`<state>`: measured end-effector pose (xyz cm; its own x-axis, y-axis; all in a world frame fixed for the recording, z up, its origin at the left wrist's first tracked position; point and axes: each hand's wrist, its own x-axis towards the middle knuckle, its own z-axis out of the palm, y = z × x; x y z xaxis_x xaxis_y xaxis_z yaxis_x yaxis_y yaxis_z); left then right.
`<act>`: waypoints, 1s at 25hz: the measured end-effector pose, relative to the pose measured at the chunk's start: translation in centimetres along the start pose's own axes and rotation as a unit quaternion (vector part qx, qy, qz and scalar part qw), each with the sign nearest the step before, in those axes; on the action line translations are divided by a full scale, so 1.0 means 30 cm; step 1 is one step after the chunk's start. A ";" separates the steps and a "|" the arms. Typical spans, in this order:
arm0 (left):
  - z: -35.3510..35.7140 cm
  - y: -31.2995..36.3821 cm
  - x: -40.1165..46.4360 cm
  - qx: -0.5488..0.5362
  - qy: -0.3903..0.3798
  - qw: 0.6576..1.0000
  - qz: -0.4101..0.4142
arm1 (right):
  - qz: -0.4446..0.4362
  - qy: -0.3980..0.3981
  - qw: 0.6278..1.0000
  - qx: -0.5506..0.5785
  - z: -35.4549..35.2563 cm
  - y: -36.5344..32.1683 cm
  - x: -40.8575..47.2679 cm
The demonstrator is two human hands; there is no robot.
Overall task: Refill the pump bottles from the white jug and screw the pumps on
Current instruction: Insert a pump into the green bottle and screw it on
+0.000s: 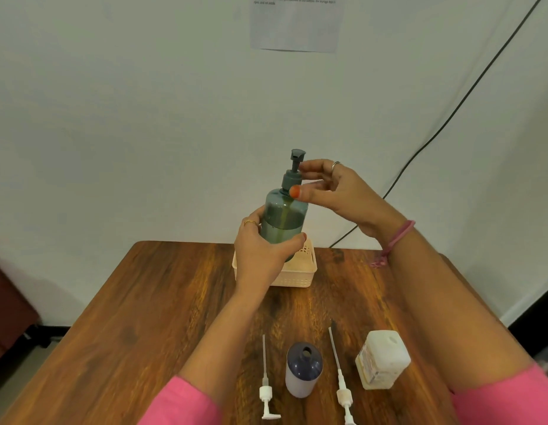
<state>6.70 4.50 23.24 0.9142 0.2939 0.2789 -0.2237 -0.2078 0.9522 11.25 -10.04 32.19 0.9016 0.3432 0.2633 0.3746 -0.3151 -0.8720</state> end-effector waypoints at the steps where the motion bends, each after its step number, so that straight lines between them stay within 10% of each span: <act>1: -0.001 -0.002 -0.001 -0.001 0.000 1.000 -0.002 | 0.006 -0.032 0.999 0.037 0.001 -0.007 -0.001; 25: -0.022 -0.041 -0.005 -0.012 0.006 0.999 -0.033 | 0.015 -0.007 0.994 0.104 0.103 0.031 0.029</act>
<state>6.63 5.32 22.11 0.9231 0.3178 0.2165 -0.1708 -0.1658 0.9713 11.71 -7.29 30.34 0.9086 0.3482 0.2308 0.2924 -0.1354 -0.9467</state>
